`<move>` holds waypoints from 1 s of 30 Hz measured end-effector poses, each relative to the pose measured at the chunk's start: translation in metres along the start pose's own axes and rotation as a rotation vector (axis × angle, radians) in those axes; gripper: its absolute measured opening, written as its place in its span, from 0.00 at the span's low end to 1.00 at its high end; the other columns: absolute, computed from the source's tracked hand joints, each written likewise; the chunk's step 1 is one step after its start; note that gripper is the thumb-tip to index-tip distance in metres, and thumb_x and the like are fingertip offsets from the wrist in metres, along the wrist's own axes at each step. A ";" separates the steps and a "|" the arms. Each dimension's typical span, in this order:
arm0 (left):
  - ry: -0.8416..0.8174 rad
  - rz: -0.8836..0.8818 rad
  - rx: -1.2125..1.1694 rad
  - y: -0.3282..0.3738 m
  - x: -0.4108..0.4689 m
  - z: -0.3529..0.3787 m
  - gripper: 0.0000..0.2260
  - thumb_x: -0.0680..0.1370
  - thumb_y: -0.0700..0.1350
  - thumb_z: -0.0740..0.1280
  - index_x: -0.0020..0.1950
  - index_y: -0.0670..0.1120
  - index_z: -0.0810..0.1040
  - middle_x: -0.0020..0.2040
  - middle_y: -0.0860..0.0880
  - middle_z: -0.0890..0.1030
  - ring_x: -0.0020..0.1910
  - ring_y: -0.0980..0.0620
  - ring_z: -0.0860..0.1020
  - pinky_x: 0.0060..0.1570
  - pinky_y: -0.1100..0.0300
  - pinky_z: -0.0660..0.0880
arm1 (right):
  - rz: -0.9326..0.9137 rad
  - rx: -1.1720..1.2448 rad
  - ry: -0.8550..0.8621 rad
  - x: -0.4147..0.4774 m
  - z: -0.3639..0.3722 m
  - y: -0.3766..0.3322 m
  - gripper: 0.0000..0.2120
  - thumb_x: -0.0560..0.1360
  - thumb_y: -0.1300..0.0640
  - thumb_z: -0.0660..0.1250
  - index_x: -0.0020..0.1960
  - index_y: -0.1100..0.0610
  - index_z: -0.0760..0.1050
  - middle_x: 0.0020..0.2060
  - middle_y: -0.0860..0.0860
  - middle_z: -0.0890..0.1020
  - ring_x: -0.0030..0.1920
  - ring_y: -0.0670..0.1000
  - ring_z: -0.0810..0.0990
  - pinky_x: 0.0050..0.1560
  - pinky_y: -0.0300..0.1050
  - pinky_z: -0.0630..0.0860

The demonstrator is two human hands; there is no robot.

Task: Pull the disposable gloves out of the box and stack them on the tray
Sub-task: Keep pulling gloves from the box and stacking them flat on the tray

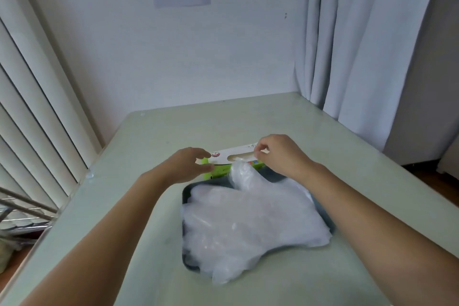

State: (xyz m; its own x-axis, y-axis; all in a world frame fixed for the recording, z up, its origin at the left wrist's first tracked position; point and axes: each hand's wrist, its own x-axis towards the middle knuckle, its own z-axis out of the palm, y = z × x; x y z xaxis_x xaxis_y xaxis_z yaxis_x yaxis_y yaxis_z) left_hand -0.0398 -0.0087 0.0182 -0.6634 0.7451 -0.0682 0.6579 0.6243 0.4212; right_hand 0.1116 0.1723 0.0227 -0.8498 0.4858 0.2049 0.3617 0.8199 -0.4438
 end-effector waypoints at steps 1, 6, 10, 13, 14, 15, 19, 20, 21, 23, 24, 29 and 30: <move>0.016 -0.005 -0.005 0.000 0.005 0.003 0.21 0.77 0.54 0.67 0.69 0.51 0.72 0.68 0.50 0.74 0.66 0.51 0.71 0.64 0.60 0.65 | 0.036 0.002 -0.017 0.009 0.006 0.000 0.10 0.74 0.59 0.63 0.44 0.62 0.81 0.44 0.55 0.83 0.44 0.55 0.80 0.45 0.48 0.77; -0.014 0.007 -0.053 0.001 0.029 0.021 0.27 0.80 0.54 0.63 0.77 0.51 0.61 0.77 0.50 0.62 0.74 0.50 0.62 0.69 0.60 0.57 | 0.235 -0.065 -0.126 0.046 0.039 -0.006 0.26 0.71 0.38 0.68 0.48 0.62 0.78 0.50 0.56 0.73 0.52 0.56 0.72 0.47 0.46 0.70; -0.102 -0.001 -0.081 -0.004 0.040 0.035 0.28 0.81 0.54 0.60 0.79 0.53 0.55 0.80 0.50 0.50 0.76 0.49 0.58 0.72 0.57 0.55 | 0.300 -0.225 -0.053 0.059 0.066 -0.011 0.34 0.68 0.33 0.68 0.58 0.60 0.75 0.57 0.53 0.74 0.61 0.54 0.69 0.53 0.46 0.70; -0.139 -0.005 -0.103 -0.011 0.047 0.039 0.29 0.81 0.55 0.60 0.79 0.53 0.52 0.80 0.51 0.47 0.77 0.50 0.56 0.72 0.57 0.54 | 0.292 -0.209 -0.017 0.067 0.076 -0.012 0.07 0.74 0.54 0.69 0.45 0.57 0.75 0.48 0.55 0.79 0.53 0.56 0.77 0.41 0.43 0.69; -0.147 0.003 -0.104 -0.011 0.049 0.039 0.29 0.81 0.56 0.60 0.79 0.53 0.51 0.80 0.51 0.46 0.77 0.50 0.56 0.72 0.57 0.53 | 0.311 -0.176 -0.002 0.068 0.077 -0.011 0.03 0.74 0.61 0.66 0.41 0.56 0.74 0.43 0.56 0.79 0.46 0.56 0.77 0.36 0.41 0.67; -0.150 0.006 -0.104 -0.011 0.049 0.040 0.30 0.81 0.56 0.59 0.79 0.53 0.51 0.80 0.51 0.46 0.77 0.50 0.55 0.72 0.57 0.53 | 0.323 -0.144 0.017 0.068 0.078 -0.009 0.07 0.73 0.65 0.64 0.37 0.56 0.72 0.38 0.55 0.77 0.40 0.56 0.75 0.32 0.39 0.64; -0.147 0.008 -0.107 -0.012 0.050 0.041 0.29 0.81 0.55 0.59 0.79 0.53 0.50 0.80 0.51 0.45 0.77 0.49 0.56 0.72 0.57 0.54 | 0.370 0.187 0.035 0.069 0.077 0.003 0.11 0.69 0.67 0.64 0.29 0.61 0.73 0.26 0.54 0.74 0.30 0.53 0.72 0.26 0.38 0.64; -0.148 0.009 -0.107 -0.011 0.051 0.041 0.29 0.81 0.55 0.59 0.79 0.53 0.50 0.80 0.51 0.45 0.77 0.49 0.56 0.72 0.57 0.55 | 0.373 0.253 0.044 0.070 0.075 0.005 0.08 0.69 0.66 0.66 0.32 0.64 0.78 0.29 0.55 0.79 0.32 0.53 0.76 0.29 0.39 0.70; -0.149 0.011 -0.110 -0.012 0.051 0.042 0.30 0.81 0.55 0.59 0.79 0.53 0.50 0.80 0.51 0.45 0.77 0.49 0.56 0.72 0.57 0.55 | 0.378 0.310 0.044 0.071 0.072 0.007 0.05 0.69 0.65 0.69 0.37 0.65 0.82 0.34 0.56 0.83 0.36 0.53 0.80 0.36 0.42 0.77; -0.151 0.012 -0.121 -0.012 0.051 0.043 0.30 0.81 0.55 0.59 0.79 0.53 0.50 0.80 0.51 0.45 0.77 0.49 0.56 0.71 0.57 0.55 | 0.405 0.416 0.042 0.073 0.067 0.009 0.05 0.69 0.63 0.73 0.43 0.65 0.83 0.40 0.56 0.85 0.43 0.54 0.82 0.47 0.45 0.80; -0.152 0.011 -0.125 -0.013 0.051 0.043 0.30 0.81 0.55 0.59 0.79 0.53 0.50 0.80 0.51 0.45 0.77 0.49 0.56 0.72 0.57 0.55 | 0.423 0.470 0.039 0.074 0.065 0.010 0.06 0.69 0.62 0.74 0.44 0.65 0.83 0.41 0.56 0.85 0.45 0.55 0.83 0.49 0.46 0.80; -0.164 0.001 -0.137 -0.010 0.049 0.039 0.30 0.81 0.55 0.60 0.79 0.52 0.50 0.80 0.50 0.46 0.77 0.48 0.56 0.72 0.56 0.55 | 0.500 0.813 0.043 0.072 0.054 0.012 0.06 0.69 0.64 0.75 0.44 0.64 0.81 0.40 0.56 0.83 0.43 0.53 0.81 0.49 0.43 0.76; -0.164 0.007 -0.125 -0.007 0.048 0.038 0.29 0.81 0.54 0.60 0.79 0.51 0.51 0.80 0.50 0.48 0.76 0.48 0.58 0.70 0.57 0.57 | 0.522 0.900 0.029 0.071 0.051 0.014 0.06 0.69 0.64 0.75 0.43 0.64 0.81 0.38 0.55 0.82 0.39 0.51 0.80 0.45 0.42 0.76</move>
State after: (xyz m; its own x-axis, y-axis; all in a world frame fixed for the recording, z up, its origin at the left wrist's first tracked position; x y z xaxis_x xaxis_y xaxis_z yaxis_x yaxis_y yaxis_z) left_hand -0.0629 0.0313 -0.0221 -0.5849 0.7843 -0.2070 0.6063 0.5923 0.5306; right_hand 0.0365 0.2027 -0.0129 -0.6559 0.7321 -0.1841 0.2514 -0.0182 -0.9677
